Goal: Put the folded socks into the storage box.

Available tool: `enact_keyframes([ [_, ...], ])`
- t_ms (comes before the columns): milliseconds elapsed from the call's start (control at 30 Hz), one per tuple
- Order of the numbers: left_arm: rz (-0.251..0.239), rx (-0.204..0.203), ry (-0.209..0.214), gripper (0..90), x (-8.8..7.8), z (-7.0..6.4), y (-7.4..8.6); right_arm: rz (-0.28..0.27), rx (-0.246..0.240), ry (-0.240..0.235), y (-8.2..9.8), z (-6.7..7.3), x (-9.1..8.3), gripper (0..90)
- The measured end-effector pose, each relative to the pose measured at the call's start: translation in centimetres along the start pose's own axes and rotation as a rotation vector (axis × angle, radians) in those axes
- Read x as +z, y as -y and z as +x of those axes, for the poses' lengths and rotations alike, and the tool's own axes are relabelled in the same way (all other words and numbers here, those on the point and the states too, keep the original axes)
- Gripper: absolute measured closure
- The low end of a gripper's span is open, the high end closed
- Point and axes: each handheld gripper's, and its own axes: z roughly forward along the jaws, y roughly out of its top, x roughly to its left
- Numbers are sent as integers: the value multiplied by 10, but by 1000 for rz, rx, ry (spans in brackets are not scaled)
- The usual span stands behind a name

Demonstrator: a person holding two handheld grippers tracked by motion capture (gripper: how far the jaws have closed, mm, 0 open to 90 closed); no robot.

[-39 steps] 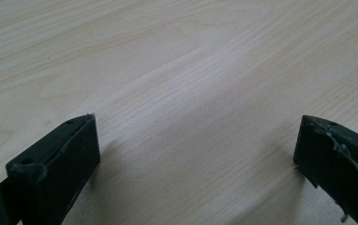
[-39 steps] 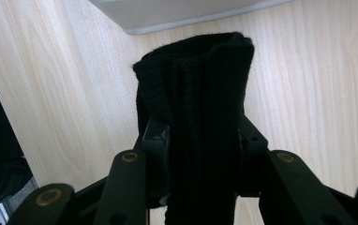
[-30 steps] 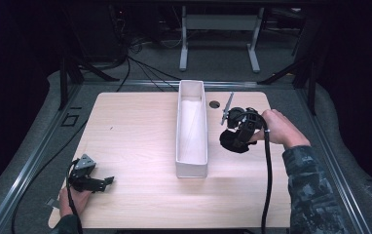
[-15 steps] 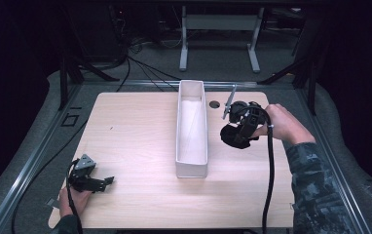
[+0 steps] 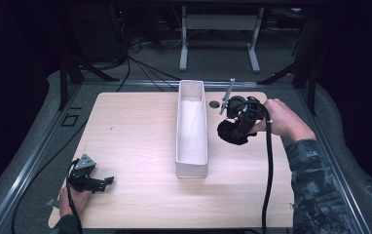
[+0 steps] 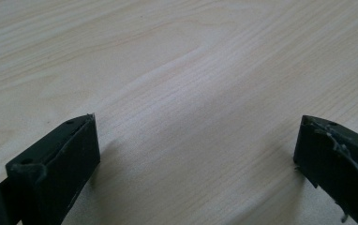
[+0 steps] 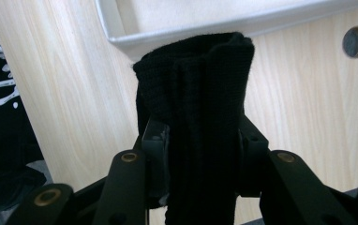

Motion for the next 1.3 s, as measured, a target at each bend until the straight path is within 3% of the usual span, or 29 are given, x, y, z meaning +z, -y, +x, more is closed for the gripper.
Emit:
enact_keyframes([
  [100, 0, 0, 0, 3, 0, 0, 0, -23, -8, -5, -3, 0, -4, 638],
  [233, 1, 3, 1, 3, 0, 0, 0, -6, -16, -4, -10, -2, -7, 638],
  [467, 0, 1, 2, 3, 0, 0, 0, -23, -41, -1, -23, 1, -14, 637],
  [1300, 0, 0, -1, 4, 0, 0, 0, -18, -96, -13, -59, 21, -9, 637],
])
